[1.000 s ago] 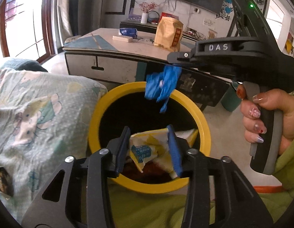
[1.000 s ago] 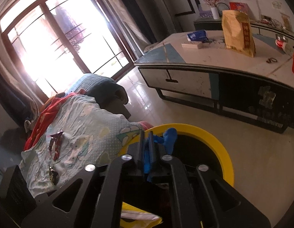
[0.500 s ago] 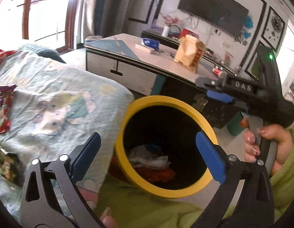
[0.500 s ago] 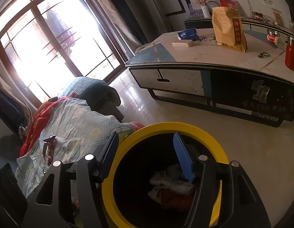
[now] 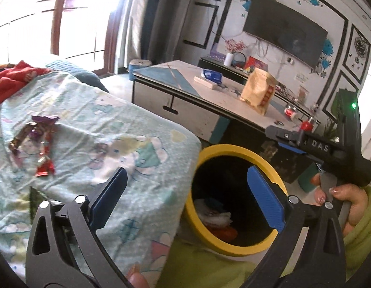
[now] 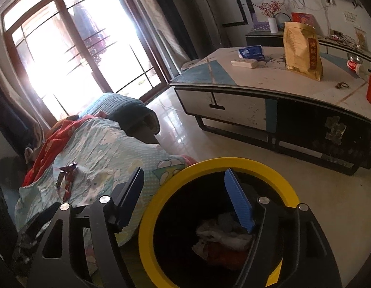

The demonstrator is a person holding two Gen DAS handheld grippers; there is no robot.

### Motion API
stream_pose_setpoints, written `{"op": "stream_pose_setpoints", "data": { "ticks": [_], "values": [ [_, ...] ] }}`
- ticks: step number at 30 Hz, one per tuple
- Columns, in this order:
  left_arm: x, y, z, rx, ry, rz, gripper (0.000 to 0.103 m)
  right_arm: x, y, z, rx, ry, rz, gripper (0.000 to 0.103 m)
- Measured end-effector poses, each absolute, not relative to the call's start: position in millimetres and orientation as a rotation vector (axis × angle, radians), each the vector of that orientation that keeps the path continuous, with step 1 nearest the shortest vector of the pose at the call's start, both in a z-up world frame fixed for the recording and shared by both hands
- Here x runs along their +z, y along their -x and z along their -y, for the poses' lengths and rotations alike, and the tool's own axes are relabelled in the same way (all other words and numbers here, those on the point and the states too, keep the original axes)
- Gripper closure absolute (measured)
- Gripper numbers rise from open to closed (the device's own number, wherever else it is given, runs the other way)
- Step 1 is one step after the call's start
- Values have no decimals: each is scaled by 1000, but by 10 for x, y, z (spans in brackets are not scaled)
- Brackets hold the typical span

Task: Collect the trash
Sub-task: 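Move both tools back over the candy wrappers on the bed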

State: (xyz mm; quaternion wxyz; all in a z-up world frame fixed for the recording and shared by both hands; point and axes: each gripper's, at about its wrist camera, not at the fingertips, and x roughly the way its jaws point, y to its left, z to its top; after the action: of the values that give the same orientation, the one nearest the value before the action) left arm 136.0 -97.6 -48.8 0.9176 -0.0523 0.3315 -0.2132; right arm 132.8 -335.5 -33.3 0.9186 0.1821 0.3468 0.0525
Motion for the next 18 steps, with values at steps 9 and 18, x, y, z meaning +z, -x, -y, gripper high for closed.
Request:
{"op": "stream_pose_setpoints", "data": {
  "ticks": [9, 18],
  "values": [
    [-416, -1376, 640, -378, 152, -657, 11, -253, -1363, 3074, 150, -332, -707, 35],
    [-372, -1368, 331, -333, 209, -630, 11, -211, -1362, 2790, 197, -282, -703, 30]
  ]
}}
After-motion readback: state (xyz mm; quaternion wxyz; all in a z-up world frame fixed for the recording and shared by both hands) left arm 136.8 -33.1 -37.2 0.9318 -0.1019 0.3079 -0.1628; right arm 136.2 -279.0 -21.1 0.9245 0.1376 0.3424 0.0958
